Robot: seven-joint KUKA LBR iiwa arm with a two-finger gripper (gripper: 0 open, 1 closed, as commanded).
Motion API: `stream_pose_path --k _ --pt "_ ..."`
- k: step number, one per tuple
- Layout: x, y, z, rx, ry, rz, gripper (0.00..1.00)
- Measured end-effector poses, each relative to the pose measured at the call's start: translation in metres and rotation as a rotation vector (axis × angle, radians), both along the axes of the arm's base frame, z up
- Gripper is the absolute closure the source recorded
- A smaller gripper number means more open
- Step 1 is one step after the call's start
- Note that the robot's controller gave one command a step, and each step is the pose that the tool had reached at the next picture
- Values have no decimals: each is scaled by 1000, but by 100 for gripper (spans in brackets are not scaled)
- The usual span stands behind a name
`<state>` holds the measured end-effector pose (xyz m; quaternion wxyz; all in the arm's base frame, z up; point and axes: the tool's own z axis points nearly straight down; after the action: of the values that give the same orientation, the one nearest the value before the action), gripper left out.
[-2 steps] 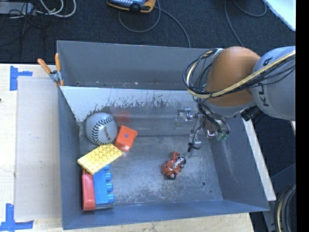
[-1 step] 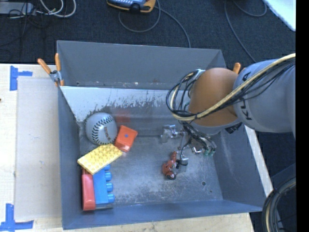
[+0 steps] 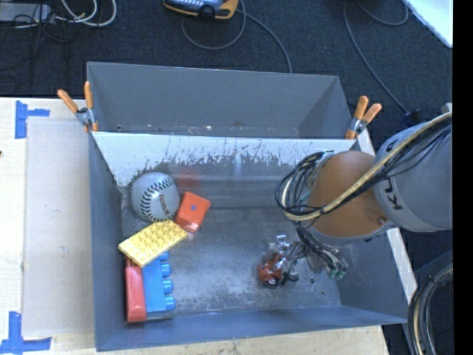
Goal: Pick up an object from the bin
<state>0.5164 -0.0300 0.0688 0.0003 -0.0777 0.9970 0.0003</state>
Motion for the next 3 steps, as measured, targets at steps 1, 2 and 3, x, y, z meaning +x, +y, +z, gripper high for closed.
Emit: stream_pose_path --k 1,2,3 --pt "0 0 0 0 0 1 100" --pt "3 -7 110 0 0 15 100" --pt "3 -7 110 0 0 15 100"
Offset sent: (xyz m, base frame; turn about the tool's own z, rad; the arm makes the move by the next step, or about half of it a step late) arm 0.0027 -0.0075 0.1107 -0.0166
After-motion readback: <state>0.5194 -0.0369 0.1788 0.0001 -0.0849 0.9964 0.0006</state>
